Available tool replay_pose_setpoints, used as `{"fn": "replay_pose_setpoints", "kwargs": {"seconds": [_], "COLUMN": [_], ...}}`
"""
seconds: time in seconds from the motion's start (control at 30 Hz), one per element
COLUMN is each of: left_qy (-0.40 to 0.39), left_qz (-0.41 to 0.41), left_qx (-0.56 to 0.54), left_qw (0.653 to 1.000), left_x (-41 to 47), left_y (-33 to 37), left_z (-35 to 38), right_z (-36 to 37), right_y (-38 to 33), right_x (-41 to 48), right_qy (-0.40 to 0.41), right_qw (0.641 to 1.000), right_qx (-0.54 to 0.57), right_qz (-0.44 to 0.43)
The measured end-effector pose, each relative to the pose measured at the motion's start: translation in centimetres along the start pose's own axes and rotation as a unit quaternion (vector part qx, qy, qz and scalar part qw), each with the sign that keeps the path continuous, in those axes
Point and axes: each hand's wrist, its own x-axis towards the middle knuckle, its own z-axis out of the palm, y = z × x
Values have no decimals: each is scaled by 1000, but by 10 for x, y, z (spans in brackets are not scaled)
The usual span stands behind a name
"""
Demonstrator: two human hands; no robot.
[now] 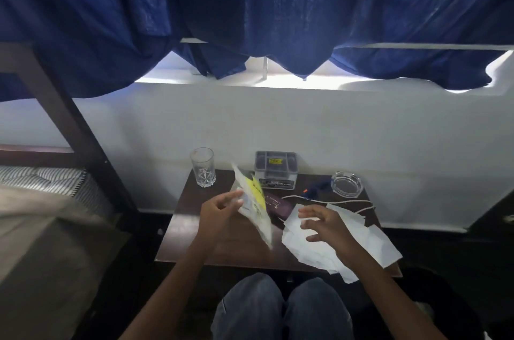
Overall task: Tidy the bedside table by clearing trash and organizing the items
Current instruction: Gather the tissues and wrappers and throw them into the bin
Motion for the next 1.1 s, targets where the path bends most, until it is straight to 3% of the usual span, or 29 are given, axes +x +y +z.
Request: {"fn": "replay_pose_setpoints", "kwargs": {"seconds": [0.17, 0.3, 0.43, 0.53, 0.67, 0.77, 0.87, 1.0, 1.1], "left_qy": [-90, -177, -169, -153, -132, -94, -154, -289, -300], "left_qz": [-103, -124, -113, -93, -22, 63, 120, 102, 104], "left_qx": [-256, -315, -229, -117, 17, 38, 31, 20, 36], "left_qw": [957, 924, 952, 977, 991, 993, 980, 952, 948], "left_x": [-21, -24, -35, -42, -51, -52, -55, -72, -80], "left_y": [25, 26, 28, 29, 28, 30, 33, 38, 35], "left_z": [0, 6, 23, 30, 33, 36, 39, 55, 71], "right_z": [9, 12, 13, 11, 5, 0, -4, -5, -4], "right_y": [-12, -14, -17, -19, -20, -20, -20, -22, -24], "right_x": [-9, -18, -27, -33, -42, -45, -47, -50, -49], "right_qy": [-45, -128, -164, -172, -127, -81, -52, -30, 20], "right_qw": [999, 985, 964, 962, 971, 977, 984, 986, 984], "right_qx": [30, 111, 208, 213, 203, 194, 166, 162, 178], "right_qz": [-4, 18, 10, -14, -21, -26, -32, -30, -24]}}
